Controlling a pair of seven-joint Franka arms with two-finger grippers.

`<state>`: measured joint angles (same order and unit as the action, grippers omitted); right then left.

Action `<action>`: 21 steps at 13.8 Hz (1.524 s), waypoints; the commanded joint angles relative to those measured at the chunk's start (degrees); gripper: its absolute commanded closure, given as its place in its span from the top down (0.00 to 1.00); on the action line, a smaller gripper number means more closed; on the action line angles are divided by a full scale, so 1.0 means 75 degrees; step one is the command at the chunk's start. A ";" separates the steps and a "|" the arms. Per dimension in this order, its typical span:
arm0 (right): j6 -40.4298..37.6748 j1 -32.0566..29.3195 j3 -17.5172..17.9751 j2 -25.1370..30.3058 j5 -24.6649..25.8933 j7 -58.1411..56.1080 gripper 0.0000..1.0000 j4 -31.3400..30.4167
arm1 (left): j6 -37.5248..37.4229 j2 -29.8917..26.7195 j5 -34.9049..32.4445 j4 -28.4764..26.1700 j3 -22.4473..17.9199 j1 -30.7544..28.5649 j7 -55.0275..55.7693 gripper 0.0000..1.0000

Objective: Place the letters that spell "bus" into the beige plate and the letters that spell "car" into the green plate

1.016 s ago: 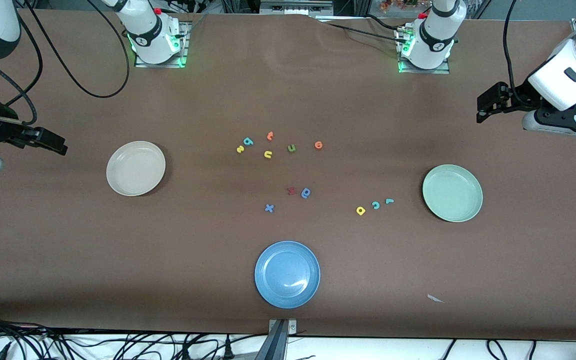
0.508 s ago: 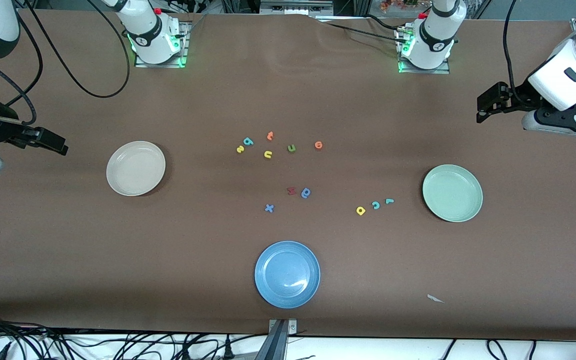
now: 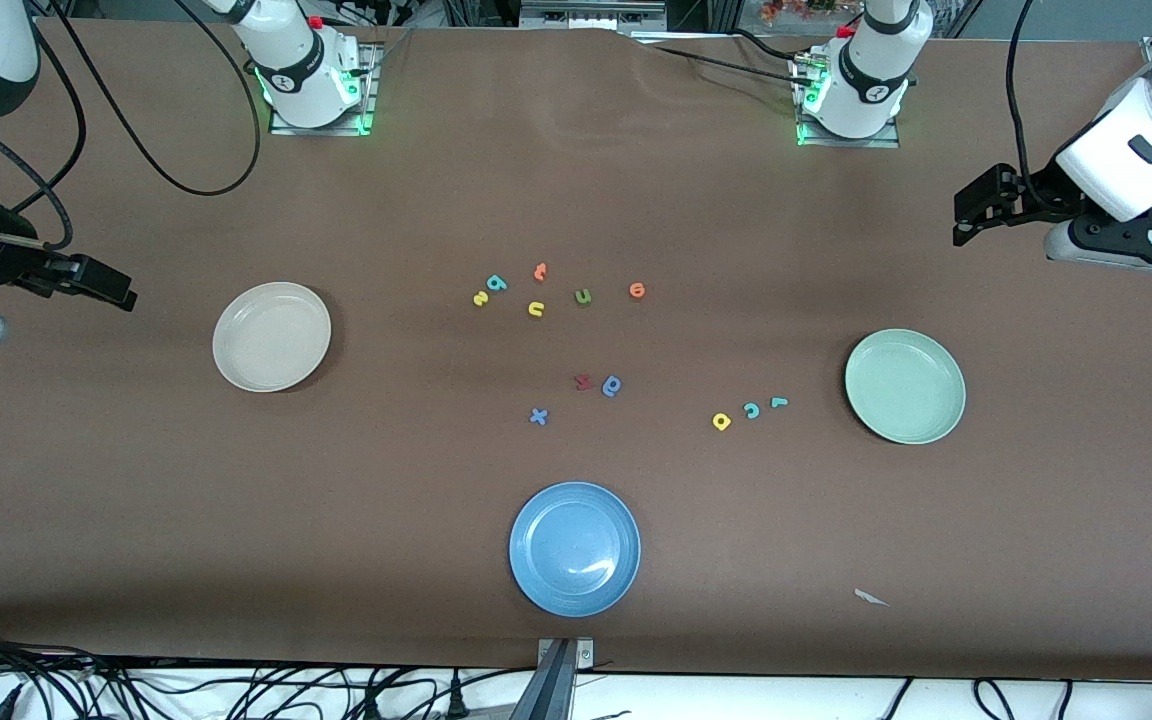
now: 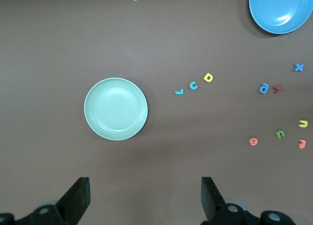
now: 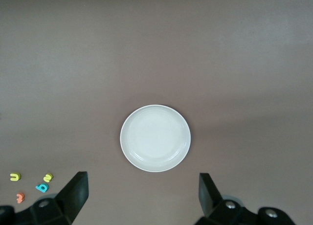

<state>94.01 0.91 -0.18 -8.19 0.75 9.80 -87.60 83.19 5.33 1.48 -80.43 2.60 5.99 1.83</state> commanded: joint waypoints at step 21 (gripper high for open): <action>-0.0077 0.0019 0.0047 -0.0349 -0.0217 -0.0042 1.00 0.0043 | -0.0100 0.0039 0.0072 0.0165 -0.0007 -0.0036 0.0037 1.00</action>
<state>93.92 1.24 0.10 -10.91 0.18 9.80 -87.51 83.19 5.34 1.48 -80.43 2.52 5.97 1.83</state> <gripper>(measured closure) 0.000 0.000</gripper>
